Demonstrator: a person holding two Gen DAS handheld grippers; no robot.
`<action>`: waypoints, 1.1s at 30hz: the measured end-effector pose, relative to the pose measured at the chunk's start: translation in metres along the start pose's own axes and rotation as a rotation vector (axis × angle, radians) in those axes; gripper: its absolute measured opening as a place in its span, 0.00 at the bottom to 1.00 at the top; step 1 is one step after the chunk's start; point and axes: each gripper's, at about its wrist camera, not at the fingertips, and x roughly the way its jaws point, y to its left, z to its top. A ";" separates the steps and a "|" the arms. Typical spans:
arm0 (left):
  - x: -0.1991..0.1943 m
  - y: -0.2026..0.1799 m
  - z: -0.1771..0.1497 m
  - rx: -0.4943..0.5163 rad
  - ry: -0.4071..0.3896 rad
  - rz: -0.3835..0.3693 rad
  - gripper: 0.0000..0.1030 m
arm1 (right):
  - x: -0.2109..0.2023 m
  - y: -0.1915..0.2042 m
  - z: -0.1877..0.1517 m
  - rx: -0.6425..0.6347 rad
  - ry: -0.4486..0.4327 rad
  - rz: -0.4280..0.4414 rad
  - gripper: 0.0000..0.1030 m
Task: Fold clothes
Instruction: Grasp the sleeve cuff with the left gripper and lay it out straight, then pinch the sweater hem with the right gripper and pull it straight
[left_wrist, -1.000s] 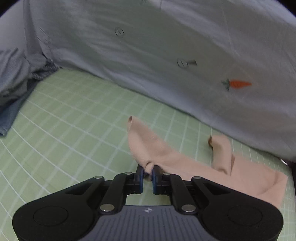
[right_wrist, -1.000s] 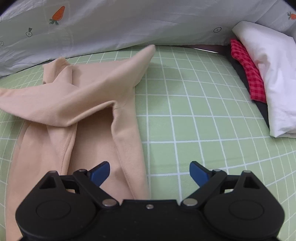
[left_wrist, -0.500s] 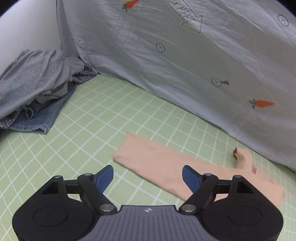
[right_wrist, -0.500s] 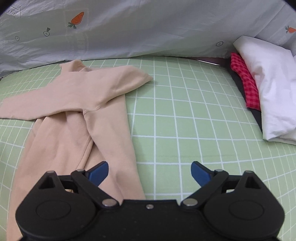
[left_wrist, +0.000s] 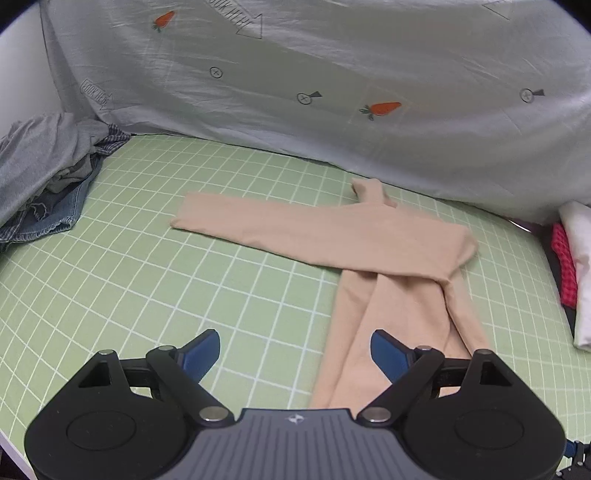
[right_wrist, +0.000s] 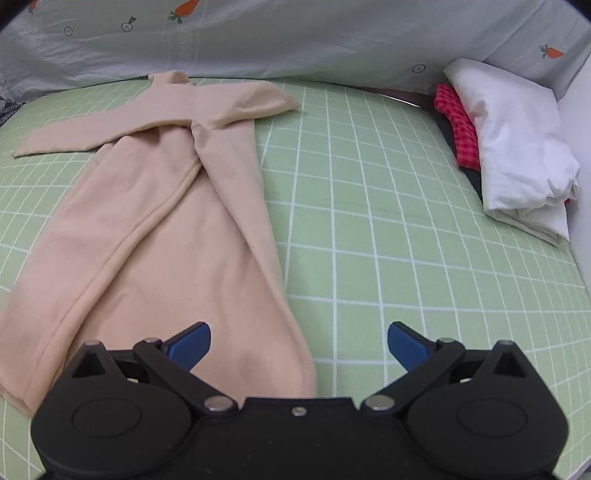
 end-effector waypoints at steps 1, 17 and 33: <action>-0.006 -0.003 -0.006 0.012 0.002 -0.001 0.87 | 0.000 -0.002 -0.003 0.003 0.001 0.005 0.98; -0.050 0.000 -0.069 -0.008 0.023 0.045 0.87 | -0.006 -0.014 -0.030 0.029 -0.006 0.159 0.09; -0.046 0.081 -0.039 0.059 -0.009 -0.021 0.87 | -0.064 0.080 -0.010 0.041 -0.162 0.253 0.06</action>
